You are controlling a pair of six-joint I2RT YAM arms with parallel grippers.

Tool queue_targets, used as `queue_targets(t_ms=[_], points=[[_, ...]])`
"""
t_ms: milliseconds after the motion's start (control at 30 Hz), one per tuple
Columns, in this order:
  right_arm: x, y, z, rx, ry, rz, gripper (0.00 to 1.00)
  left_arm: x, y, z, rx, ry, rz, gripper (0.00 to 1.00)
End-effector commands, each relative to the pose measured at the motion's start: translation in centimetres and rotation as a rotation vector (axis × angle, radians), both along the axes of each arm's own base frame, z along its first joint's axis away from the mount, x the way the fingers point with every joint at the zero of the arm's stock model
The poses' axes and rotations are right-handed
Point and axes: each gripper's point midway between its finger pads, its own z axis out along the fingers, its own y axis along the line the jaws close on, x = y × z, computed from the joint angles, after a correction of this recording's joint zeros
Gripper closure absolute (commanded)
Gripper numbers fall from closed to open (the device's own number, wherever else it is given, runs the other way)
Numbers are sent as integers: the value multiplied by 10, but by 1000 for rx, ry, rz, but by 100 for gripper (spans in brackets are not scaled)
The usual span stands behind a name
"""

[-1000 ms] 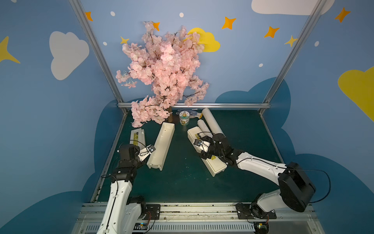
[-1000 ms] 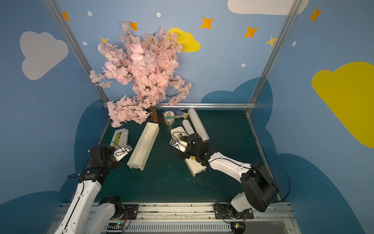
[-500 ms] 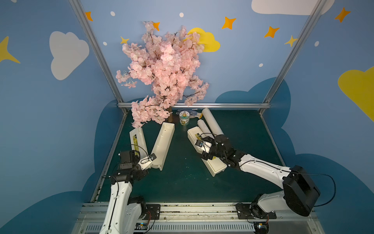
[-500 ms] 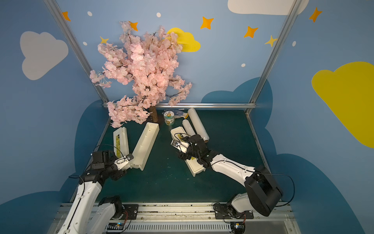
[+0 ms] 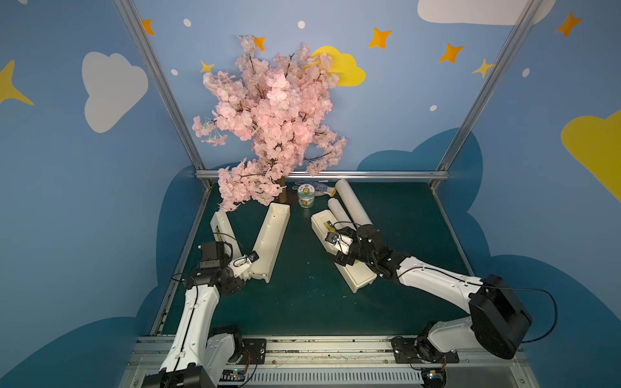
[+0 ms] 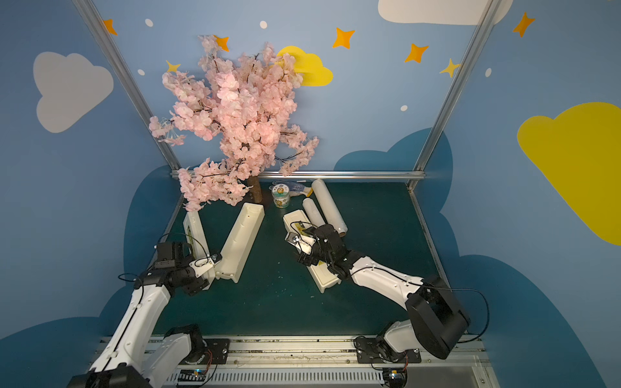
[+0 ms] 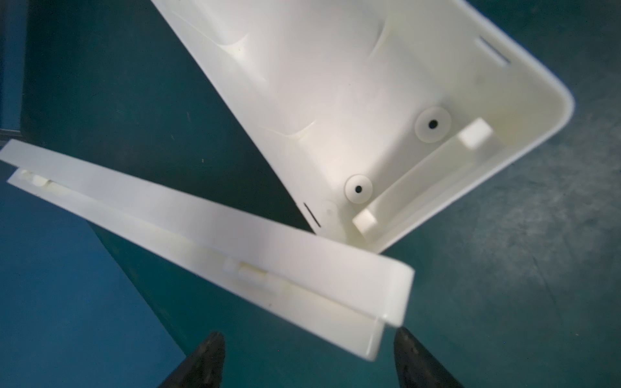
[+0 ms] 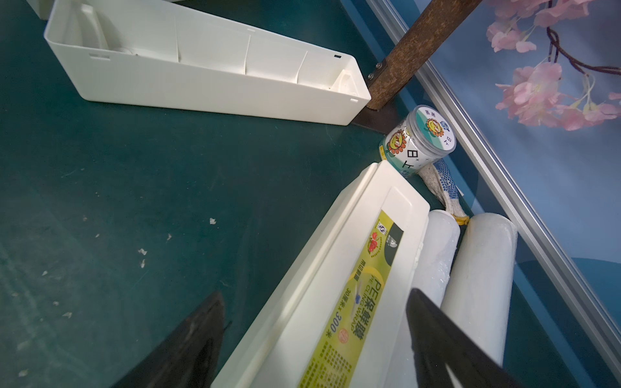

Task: Put plastic wrap rolls into dispensers
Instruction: Place the lid at the center of the board, then adjust the plastic wrap cutting box at the center of the board.

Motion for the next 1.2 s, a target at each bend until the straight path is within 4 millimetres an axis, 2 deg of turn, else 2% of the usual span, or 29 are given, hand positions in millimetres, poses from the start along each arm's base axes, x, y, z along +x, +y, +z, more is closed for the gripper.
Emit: queue_targets(t_ms=[0, 133, 267, 367, 467, 567, 667, 767, 867, 1000, 1067, 1167], points=[[3, -2, 16, 31, -26, -15, 16, 24, -3, 25, -55, -94, 27, 21], [5, -3, 15, 24, -24, -22, 16, 41, -6, 44, -109, -148, 59, 21], [10, -4, 17, 29, -13, -36, 16, 72, -16, 78, -230, -211, 135, 17], [13, -4, 17, 34, 4, -52, 16, 93, -21, 81, -265, -173, 196, 16], [15, -5, 17, 31, 15, -70, 16, 107, -31, 69, -297, -88, 233, 18], [17, -8, 17, 27, 18, -94, 16, 122, -33, 54, -348, -35, 325, 19], [18, -11, 17, 22, 20, -111, 16, 130, -42, 39, -407, 26, 374, 22], [19, -12, 15, 16, 28, -122, 16, 138, -42, 24, -394, 58, 431, 23], [20, -12, 13, 14, 37, -129, 16, 143, -49, 12, -407, 122, 459, 24], [22, -12, 13, 8, 39, -139, 16, 145, -43, -12, -337, 186, 574, 26], [23, -14, 13, 2, 35, -151, 16, 142, -41, -22, -318, 231, 624, 30], [34, -23, 17, 4, 23, -218, 16, 142, -50, -29, -359, 281, 650, 37]])
